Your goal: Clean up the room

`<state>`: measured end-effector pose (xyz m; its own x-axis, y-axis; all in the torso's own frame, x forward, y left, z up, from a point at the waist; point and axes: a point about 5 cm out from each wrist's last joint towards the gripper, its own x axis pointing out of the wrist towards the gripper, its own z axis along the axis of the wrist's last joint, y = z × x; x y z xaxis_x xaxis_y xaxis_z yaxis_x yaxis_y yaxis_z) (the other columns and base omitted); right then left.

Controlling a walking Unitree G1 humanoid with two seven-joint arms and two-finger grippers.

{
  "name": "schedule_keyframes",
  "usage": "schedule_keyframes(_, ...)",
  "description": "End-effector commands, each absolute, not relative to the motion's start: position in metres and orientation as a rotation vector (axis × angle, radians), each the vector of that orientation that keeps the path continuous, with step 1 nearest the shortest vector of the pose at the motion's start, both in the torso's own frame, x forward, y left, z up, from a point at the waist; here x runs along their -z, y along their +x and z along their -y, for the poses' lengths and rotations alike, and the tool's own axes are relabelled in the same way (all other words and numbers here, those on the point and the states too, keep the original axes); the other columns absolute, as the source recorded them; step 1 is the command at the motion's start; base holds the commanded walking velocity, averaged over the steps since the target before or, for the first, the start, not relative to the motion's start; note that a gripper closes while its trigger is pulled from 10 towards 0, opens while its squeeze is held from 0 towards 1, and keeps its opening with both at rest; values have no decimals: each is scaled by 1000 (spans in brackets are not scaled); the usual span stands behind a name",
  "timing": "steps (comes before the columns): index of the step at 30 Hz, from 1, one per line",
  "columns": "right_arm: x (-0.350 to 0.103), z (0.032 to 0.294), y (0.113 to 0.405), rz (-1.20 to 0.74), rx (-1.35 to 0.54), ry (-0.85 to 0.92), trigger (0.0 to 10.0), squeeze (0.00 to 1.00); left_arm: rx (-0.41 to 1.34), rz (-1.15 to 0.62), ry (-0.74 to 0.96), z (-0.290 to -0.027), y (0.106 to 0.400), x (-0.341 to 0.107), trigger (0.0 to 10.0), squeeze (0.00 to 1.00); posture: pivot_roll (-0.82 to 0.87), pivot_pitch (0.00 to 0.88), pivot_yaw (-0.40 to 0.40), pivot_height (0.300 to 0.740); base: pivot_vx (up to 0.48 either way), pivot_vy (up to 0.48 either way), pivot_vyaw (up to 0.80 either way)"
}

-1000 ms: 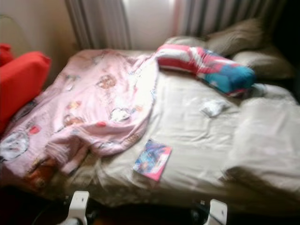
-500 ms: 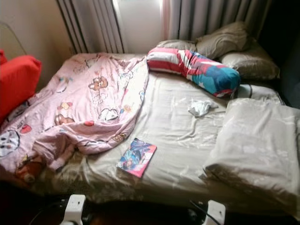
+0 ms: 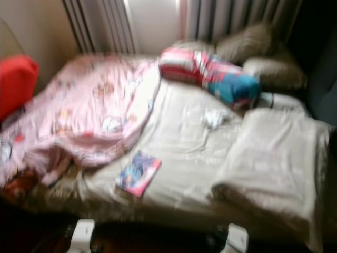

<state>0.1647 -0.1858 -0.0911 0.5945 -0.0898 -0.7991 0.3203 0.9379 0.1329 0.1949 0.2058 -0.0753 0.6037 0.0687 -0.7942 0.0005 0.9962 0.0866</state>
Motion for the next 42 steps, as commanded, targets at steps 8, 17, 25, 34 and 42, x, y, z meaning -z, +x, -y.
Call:
schedule_keyframes(8, 91, 192, 163, -914, 261, 269, 10000, 0, -29, -938, 90, -204, 192, 77, 10000, 0, -111, 0, 59, 719, 0, -245, -583)
schedule_keyframes(17, 91, 194, 164, -910, 269, 271, 10000, 0, -33, -937, 85, -204, 193, 77, 10000, 0, -109, 0, 52, 719, 0, -244, -771)
schedule_keyframes(25, 89, 196, 165, -876, 303, 289, 10000, 0, -43, -912, 69, -202, 197, 75, 10000, 0, -113, 0, 45, 719, 0, -124, -95)
schedule_keyframes(34, 82, 197, 175, -778, 250, 227, 10000, 0, -46, -824, 12, -200, 215, 64, 10000, 0, -154, 0, 55, 719, 0, 0, 0)
schedule_keyframes(42, 40, 207, 236, -516, 205, 161, 10000, 0, -74, -745, -24, -206, 222, 57, 10000, 0, -157, 3, 54, 719, 0, 0, 0)
